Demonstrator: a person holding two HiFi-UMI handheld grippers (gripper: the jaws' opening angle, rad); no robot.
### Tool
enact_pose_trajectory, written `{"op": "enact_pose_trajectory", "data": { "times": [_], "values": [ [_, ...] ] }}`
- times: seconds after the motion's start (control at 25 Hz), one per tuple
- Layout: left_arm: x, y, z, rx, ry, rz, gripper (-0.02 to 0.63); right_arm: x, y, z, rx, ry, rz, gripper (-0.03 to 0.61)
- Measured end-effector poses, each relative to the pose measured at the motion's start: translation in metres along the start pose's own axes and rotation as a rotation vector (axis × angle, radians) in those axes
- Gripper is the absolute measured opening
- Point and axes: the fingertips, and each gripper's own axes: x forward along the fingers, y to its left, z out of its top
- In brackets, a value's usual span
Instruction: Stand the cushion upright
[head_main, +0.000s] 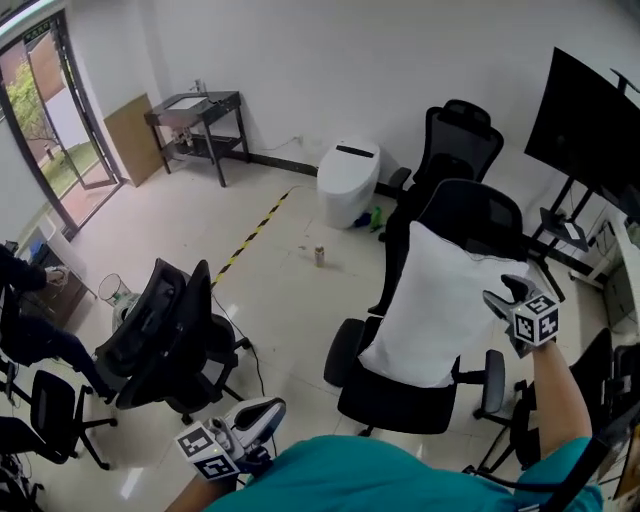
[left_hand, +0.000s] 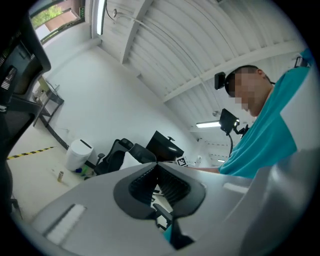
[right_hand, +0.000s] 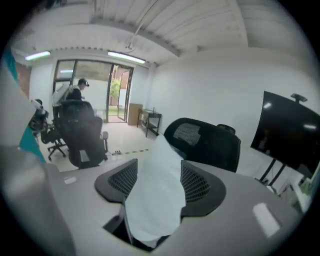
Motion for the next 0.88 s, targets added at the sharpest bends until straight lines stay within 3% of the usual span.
{"op": "enact_pose_trajectory", "data": {
  "times": [0.12, 0.24, 0.44, 0.52, 0.6, 0.72, 0.88],
  "values": [
    [0.005, 0.007, -0.001, -0.008, 0.037, -0.111, 0.012, -0.06, 0.064, -0.033, 0.15, -0.039, 0.086, 0.253],
    [0.01, 0.005, -0.011, -0.042, 0.096, -0.233, 0.012, -0.094, 0.144, -0.101, 0.358, -0.015, 0.116, 0.253],
    [0.025, -0.02, -0.031, -0.094, 0.205, -0.429, 0.012, -0.14, 0.268, -0.204, 0.794, -0.045, 0.061, 0.253],
    [0.031, -0.042, -0.04, -0.091, 0.226, -0.483, 0.011, -0.159, 0.297, -0.23, 0.909, -0.076, 0.038, 0.255],
    [0.033, -0.068, -0.047, -0.074, 0.235, -0.517, 0.012, -0.18, 0.314, -0.243, 0.928, -0.105, 0.045, 0.255],
    [0.027, -0.11, -0.056, -0.04, 0.241, -0.542, 0.012, -0.217, 0.318, -0.242, 0.879, -0.181, 0.065, 0.255],
    [0.006, -0.169, -0.08, -0.019, 0.215, -0.514, 0.012, -0.278, 0.329, -0.227, 0.784, -0.296, 0.137, 0.253]
  ]
}}
